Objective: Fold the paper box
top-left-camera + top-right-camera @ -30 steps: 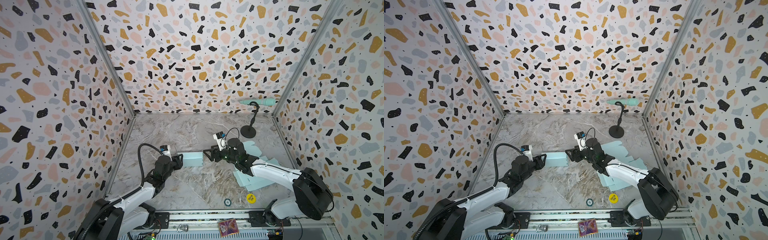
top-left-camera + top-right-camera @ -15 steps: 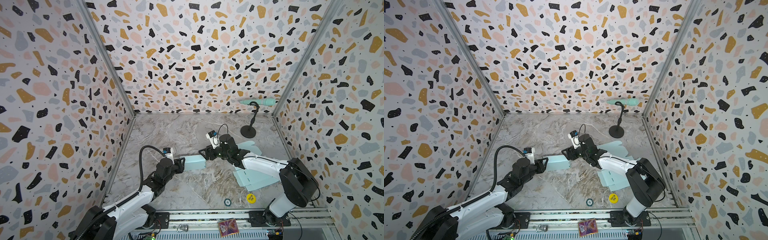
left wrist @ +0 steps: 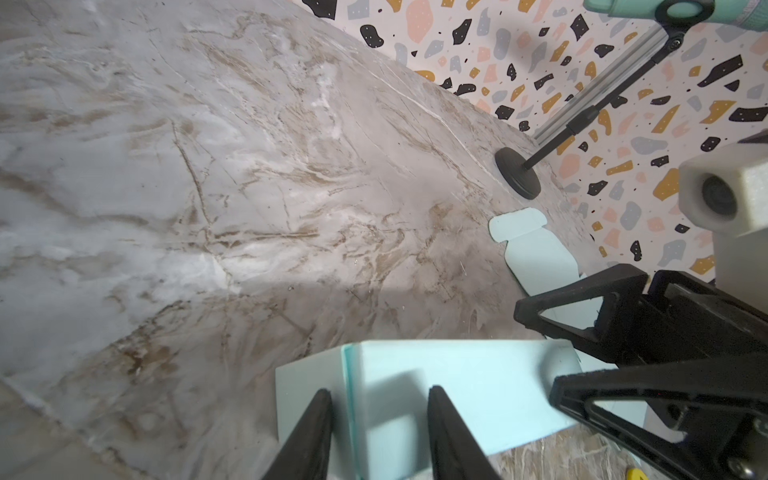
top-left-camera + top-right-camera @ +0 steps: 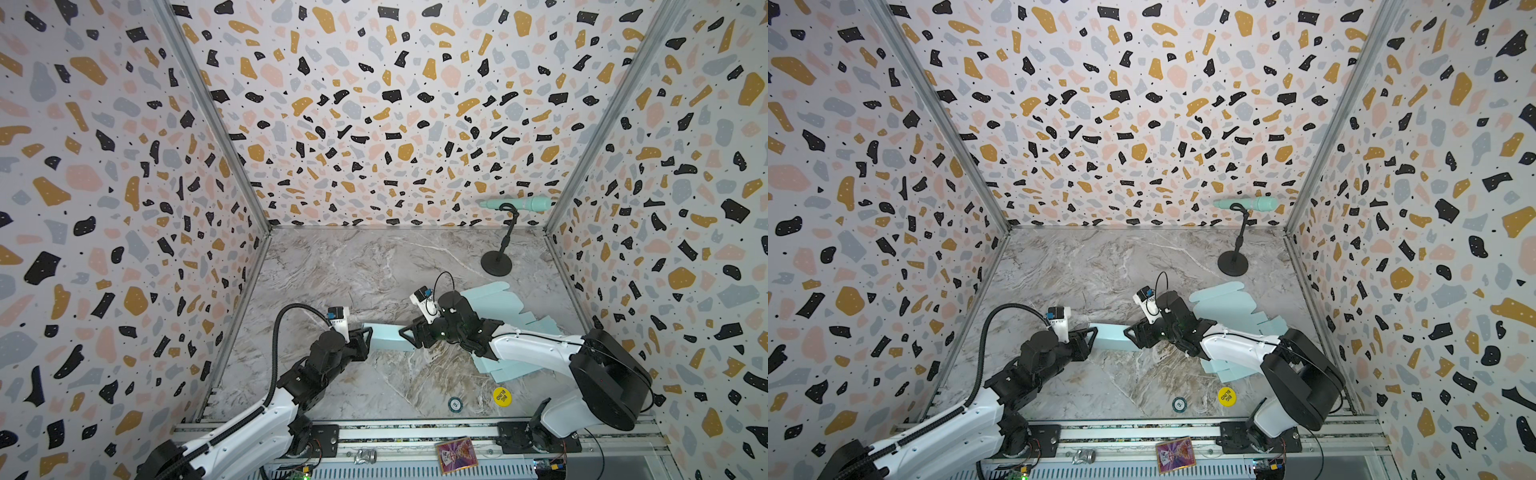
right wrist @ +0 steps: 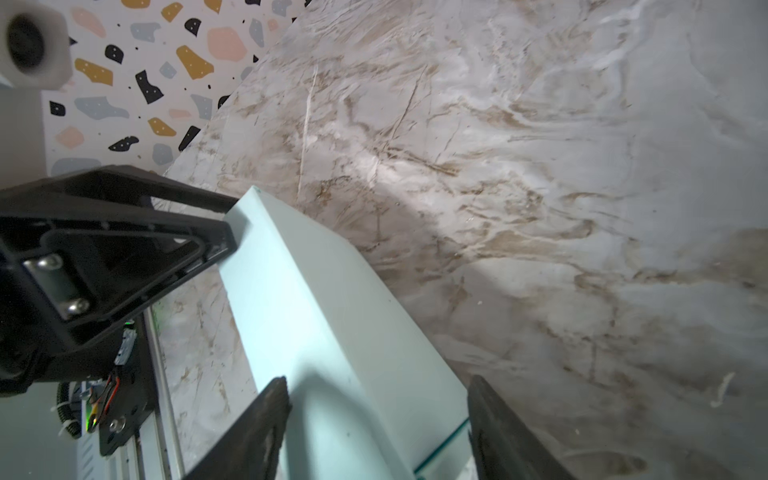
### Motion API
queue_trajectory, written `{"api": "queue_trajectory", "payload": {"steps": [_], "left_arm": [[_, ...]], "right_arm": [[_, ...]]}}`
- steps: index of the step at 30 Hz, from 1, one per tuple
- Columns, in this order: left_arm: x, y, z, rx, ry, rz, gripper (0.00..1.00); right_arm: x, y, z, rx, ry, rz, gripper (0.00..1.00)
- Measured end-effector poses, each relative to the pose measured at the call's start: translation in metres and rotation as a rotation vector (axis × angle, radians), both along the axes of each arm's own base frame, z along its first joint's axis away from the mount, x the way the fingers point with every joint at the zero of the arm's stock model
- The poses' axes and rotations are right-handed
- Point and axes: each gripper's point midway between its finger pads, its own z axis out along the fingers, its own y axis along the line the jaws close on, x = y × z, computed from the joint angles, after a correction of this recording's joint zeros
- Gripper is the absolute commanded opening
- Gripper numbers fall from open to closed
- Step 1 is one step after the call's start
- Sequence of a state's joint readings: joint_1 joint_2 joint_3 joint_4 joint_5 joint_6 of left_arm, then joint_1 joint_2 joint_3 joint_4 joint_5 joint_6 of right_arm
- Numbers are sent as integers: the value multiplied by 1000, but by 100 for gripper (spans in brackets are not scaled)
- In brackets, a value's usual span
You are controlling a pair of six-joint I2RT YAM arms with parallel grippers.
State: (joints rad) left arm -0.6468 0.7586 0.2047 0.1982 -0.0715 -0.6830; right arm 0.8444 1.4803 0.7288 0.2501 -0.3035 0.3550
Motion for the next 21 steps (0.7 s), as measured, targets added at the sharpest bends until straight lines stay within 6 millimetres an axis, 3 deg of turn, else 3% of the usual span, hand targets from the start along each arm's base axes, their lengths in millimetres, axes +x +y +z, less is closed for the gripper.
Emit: {"api": "queue_trajectory", "payload": {"steps": [4,9,17,21], "left_arm": [[-15,5,-8,5,27,-13,40],[-41,12,-37,39,123,-36,42],[-53,12,-42,51,194,-37,46],[-41,3,-26,82,216,-29,53]], "right_arm": [[-24,1,-9,-27,-7,27,67],[-51,-16,-38,-113,23,21,67],[-53,-30,-20,-84,-7,-49,73],[-51,-39,-14,-31,47,-85,71]]}}
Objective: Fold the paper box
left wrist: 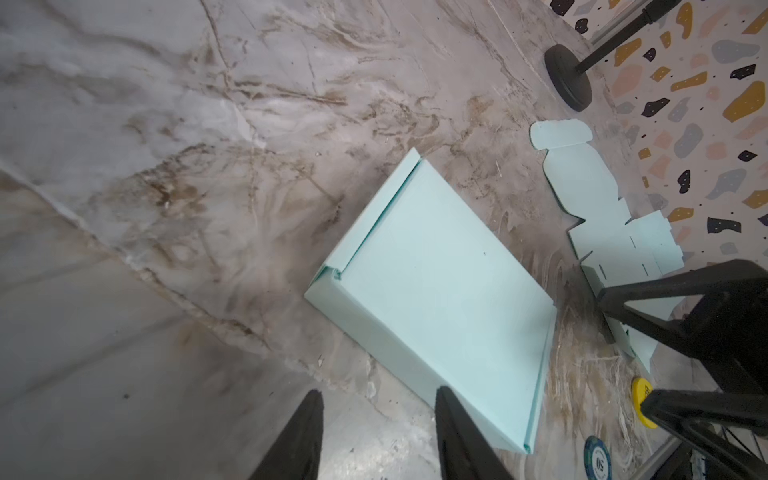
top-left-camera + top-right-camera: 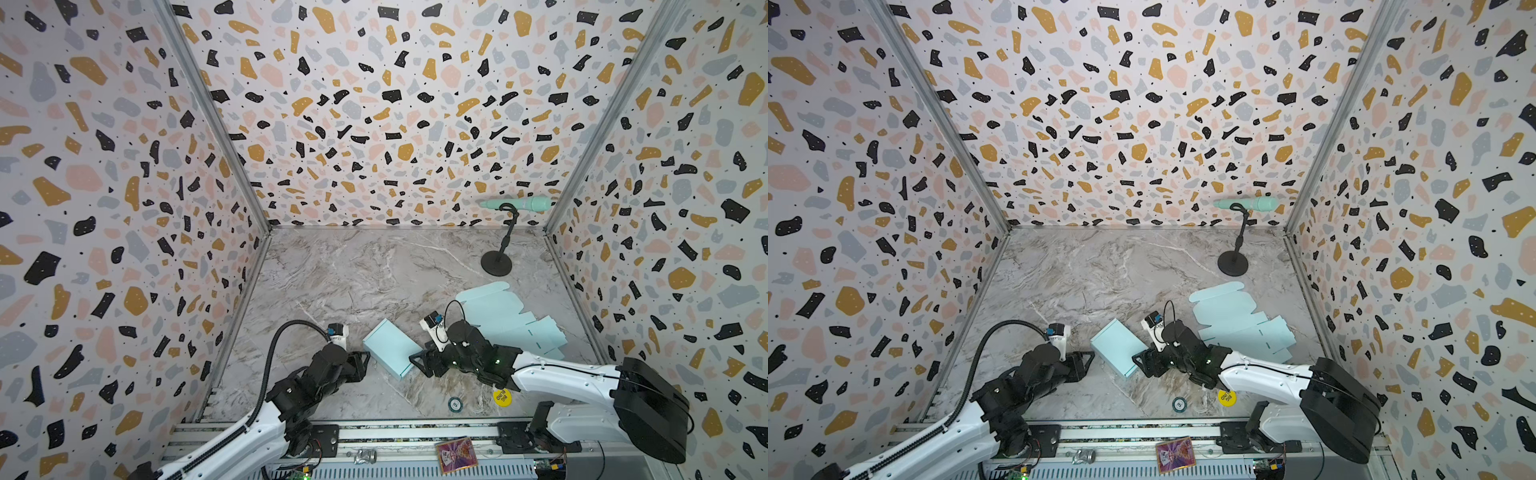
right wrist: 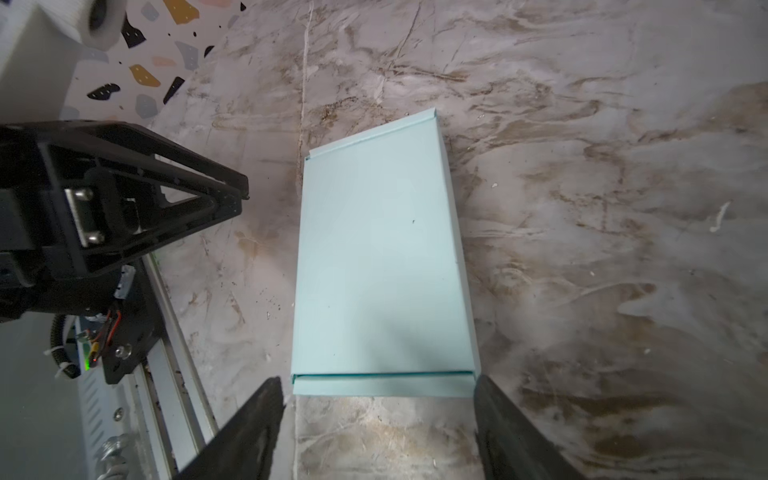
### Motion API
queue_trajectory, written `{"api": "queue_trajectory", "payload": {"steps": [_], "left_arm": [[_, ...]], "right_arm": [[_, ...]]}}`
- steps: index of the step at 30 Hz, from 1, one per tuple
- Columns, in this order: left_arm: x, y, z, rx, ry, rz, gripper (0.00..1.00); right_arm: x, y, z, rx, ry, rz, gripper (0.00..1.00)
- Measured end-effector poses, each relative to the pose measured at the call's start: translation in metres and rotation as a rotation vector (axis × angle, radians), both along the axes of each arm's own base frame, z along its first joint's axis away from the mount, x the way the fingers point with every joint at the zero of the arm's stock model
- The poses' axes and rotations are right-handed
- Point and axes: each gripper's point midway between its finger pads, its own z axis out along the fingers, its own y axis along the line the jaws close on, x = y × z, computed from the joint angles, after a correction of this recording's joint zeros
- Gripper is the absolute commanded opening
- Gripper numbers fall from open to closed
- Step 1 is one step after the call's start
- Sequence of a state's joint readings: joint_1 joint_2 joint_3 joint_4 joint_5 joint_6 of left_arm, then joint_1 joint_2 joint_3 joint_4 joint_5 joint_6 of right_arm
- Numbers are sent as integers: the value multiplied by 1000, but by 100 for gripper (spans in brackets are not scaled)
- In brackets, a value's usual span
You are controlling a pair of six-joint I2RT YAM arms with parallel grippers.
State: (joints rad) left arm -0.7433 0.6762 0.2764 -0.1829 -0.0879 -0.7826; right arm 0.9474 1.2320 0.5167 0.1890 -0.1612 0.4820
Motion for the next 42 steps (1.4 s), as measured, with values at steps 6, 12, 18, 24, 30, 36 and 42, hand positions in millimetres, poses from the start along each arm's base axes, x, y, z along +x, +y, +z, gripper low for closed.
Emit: {"api": "queue_trajectory", "payload": {"steps": [6,12,18,24,30,36,42], "left_arm": [[58,-24,40,47,4,-23,72],[93,-32,13,115,92,-96,79],[85,-39,-9,146,145,-188,76],[79,-39,-20,157,163,-216,69],[79,-36,-25,168,171,-208,68],[81,-34,-30,179,178,-197,63],[91,-28,-33,184,170,-163,58]], "right_arm": [[-20,-7,-7,36,113,17,63],[-47,-11,-33,16,232,80,75],[-44,-1,-44,53,303,95,79],[-28,5,-46,85,320,68,79],[0,15,-40,114,297,34,75],[21,20,-48,96,295,9,71],[53,23,-52,76,273,-17,70]]}}
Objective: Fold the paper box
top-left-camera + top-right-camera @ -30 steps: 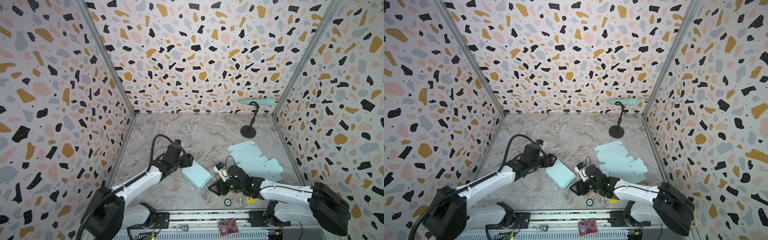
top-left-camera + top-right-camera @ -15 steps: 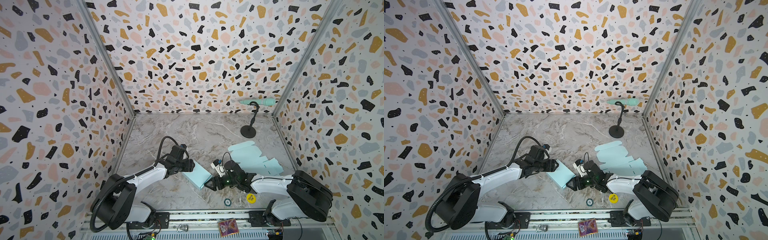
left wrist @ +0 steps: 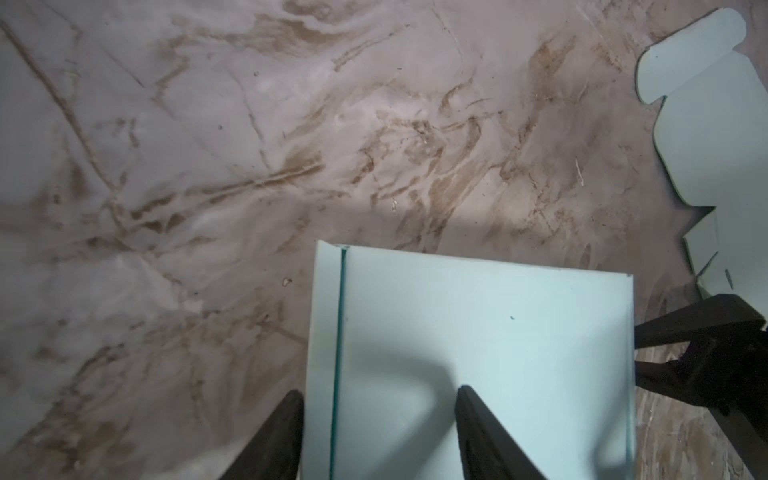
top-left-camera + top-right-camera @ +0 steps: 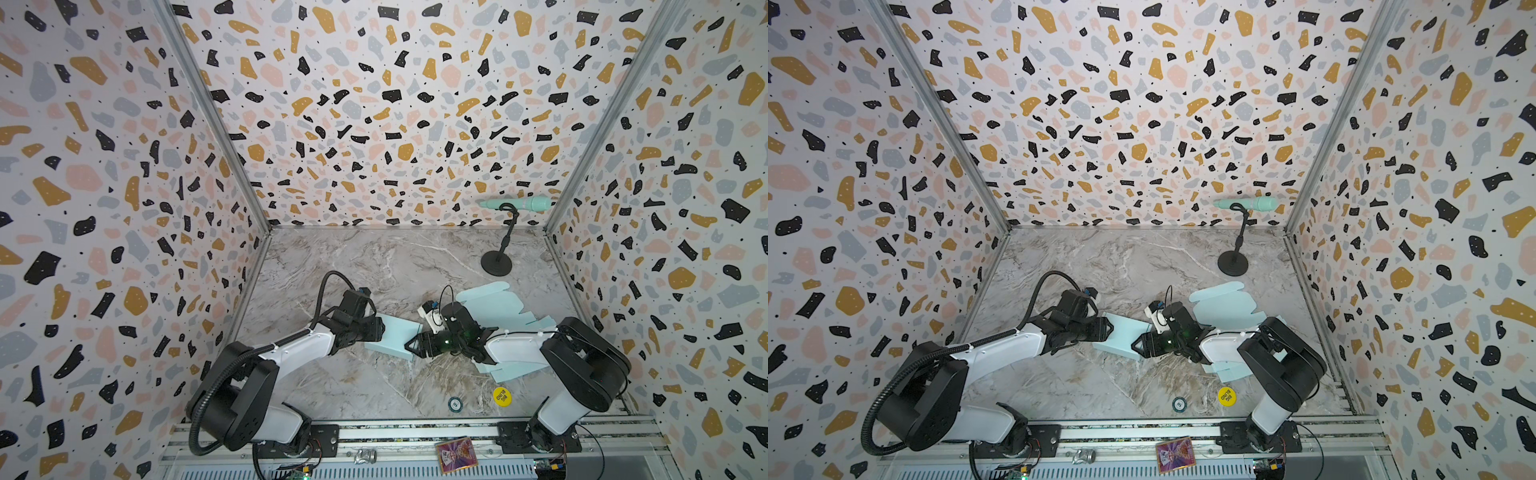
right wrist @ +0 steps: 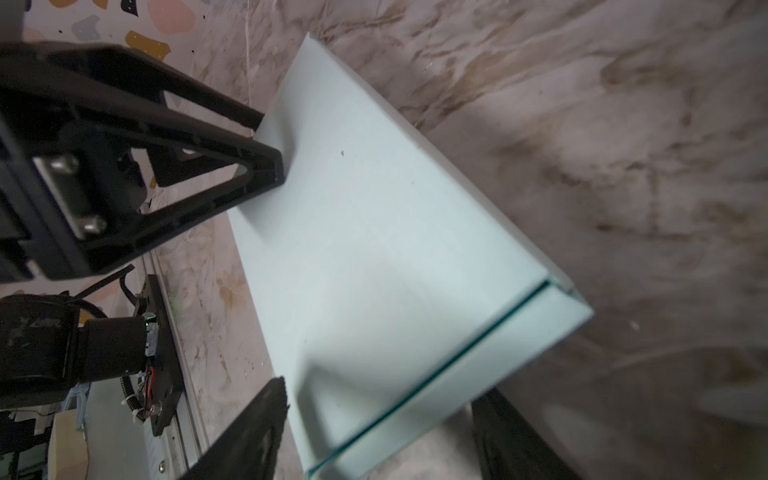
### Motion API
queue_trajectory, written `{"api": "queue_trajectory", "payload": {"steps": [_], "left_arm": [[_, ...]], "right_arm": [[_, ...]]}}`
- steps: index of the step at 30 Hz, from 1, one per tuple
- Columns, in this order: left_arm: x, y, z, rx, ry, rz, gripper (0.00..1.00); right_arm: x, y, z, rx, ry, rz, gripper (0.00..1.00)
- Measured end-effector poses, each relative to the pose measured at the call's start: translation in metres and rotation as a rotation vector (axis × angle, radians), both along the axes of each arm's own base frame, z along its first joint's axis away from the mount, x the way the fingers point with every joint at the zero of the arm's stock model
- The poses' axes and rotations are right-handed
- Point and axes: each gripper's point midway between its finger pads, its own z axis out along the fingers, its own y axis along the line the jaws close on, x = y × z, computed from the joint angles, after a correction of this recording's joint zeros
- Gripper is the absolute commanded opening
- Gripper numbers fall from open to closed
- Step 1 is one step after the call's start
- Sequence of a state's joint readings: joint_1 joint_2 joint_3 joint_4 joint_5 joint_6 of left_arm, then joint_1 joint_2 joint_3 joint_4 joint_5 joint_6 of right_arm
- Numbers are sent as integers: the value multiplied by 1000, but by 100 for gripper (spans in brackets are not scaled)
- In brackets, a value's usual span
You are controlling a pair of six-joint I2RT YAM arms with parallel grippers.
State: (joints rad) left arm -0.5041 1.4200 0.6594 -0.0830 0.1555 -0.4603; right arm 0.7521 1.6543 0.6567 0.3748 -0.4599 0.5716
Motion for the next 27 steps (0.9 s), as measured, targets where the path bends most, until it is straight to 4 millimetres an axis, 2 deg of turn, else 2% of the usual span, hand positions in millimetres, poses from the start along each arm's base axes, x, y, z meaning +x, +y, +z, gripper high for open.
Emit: {"api": "queue_trajectory", "payload": {"steps": [5,8,13,18,22,25,27], "left_arm": [[25,10,2,-1,-12,66,54],[54,15,5,0,-31,115,54],[115,22,8,-5,-66,182,54],[167,25,7,0,-94,211,53],[192,26,4,6,-110,224,53],[201,25,4,3,-120,227,53],[203,24,4,-2,-127,227,57]], "right_arm": [[46,13,1,-32,-36,-13,69],[83,22,3,-45,-67,-23,69],[153,35,7,-49,-136,-51,69],[206,42,9,-45,-182,-72,69],[231,46,8,-41,-201,-84,70],[236,45,8,-49,-209,-91,74],[237,44,7,-55,-212,-94,79]]}}
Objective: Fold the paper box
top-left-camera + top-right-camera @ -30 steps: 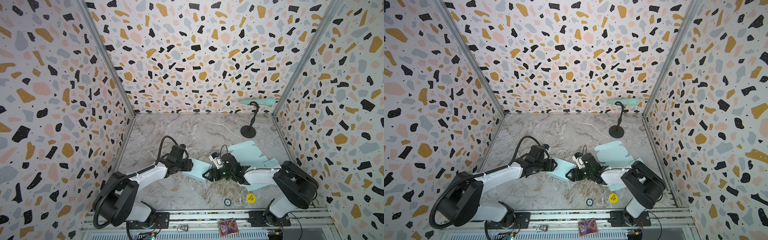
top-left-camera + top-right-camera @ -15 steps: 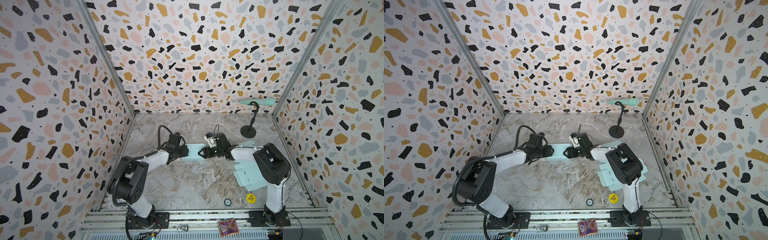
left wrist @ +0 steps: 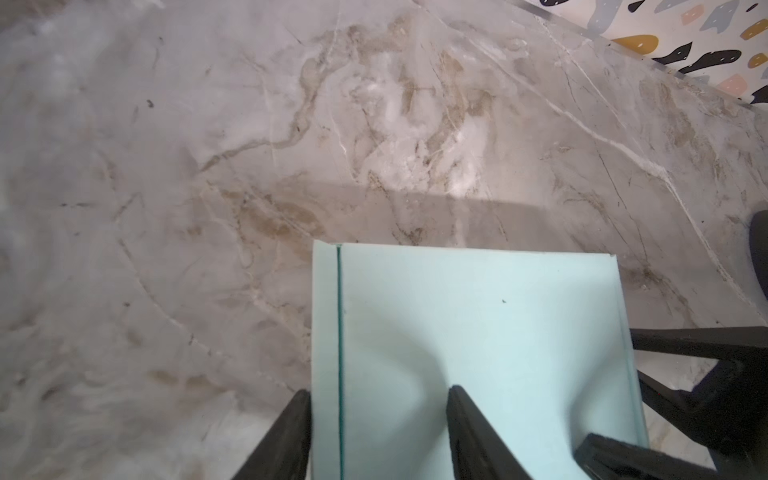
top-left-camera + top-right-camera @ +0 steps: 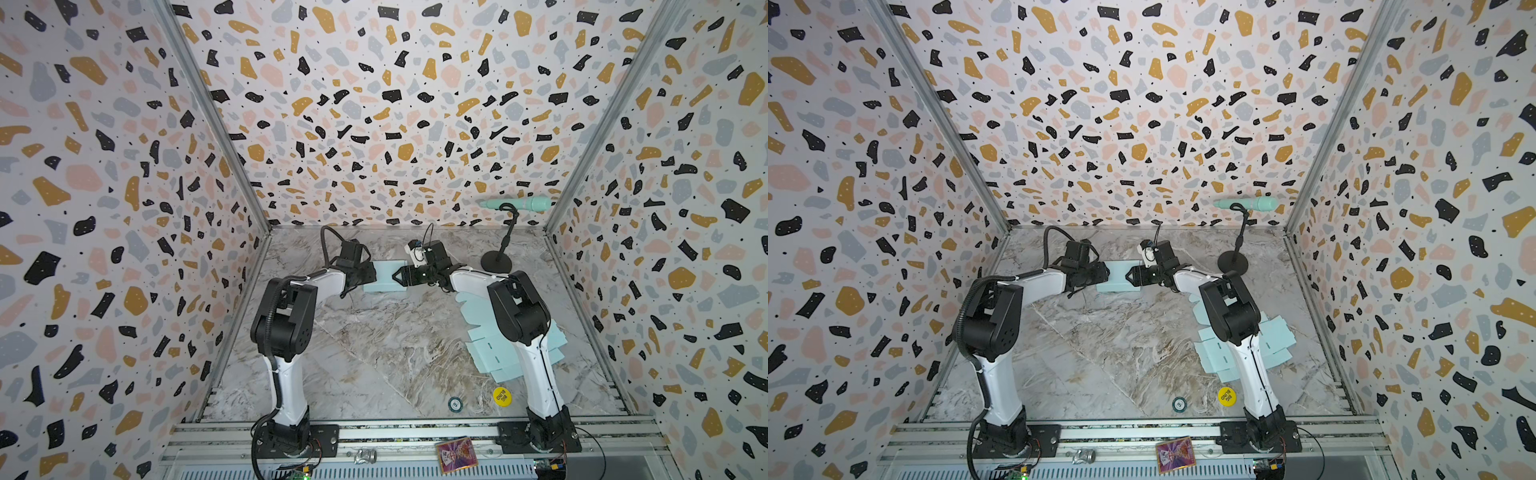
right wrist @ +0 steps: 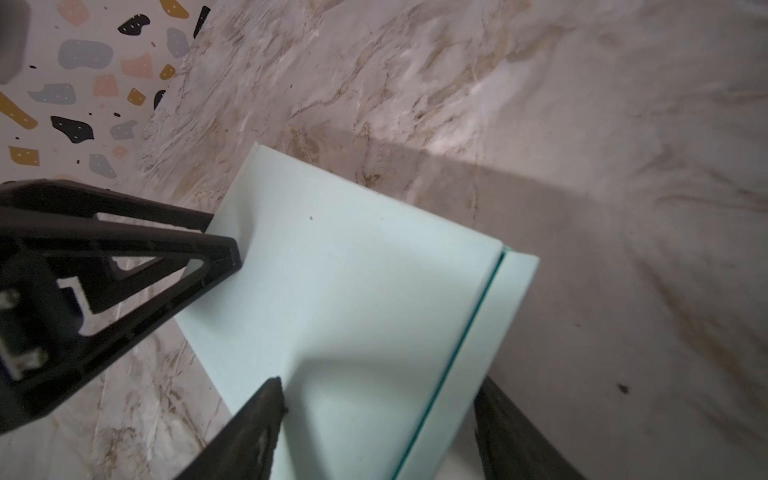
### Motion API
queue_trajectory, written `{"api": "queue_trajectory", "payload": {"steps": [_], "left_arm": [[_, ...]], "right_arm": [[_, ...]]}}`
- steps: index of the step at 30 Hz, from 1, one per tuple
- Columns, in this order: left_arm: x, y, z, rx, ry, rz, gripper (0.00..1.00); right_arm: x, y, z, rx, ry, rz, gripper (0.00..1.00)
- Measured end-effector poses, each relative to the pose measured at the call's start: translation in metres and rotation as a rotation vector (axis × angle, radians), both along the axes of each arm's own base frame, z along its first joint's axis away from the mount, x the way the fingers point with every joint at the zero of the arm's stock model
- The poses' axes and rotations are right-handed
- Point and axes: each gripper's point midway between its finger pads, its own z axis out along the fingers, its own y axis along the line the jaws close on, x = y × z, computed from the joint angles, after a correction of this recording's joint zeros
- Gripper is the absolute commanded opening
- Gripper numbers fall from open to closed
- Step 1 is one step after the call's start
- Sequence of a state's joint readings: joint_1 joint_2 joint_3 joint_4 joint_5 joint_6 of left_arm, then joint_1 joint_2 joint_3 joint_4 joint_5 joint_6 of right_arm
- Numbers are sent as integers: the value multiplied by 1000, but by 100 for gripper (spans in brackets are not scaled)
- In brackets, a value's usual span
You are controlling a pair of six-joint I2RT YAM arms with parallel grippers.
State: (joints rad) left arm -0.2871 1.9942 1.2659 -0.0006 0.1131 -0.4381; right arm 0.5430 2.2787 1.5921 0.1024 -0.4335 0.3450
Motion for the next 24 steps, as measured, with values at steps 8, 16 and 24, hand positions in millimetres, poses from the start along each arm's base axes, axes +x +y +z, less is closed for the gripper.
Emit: {"api": "queue_trajectory", "payload": {"steps": [8,16,24], "left_arm": [[-1,-11,0,-57,-3,-13,79],[-8,3,21,-94,-27,5,100],[-54,18,61,-113,-99,0,100]], "right_arm": [[-3,-5,-1,-21,-2,-5,99],[-13,-34,45,-56,-79,-58,99],[-71,-91,84,-175,-147,-116,100]]}}
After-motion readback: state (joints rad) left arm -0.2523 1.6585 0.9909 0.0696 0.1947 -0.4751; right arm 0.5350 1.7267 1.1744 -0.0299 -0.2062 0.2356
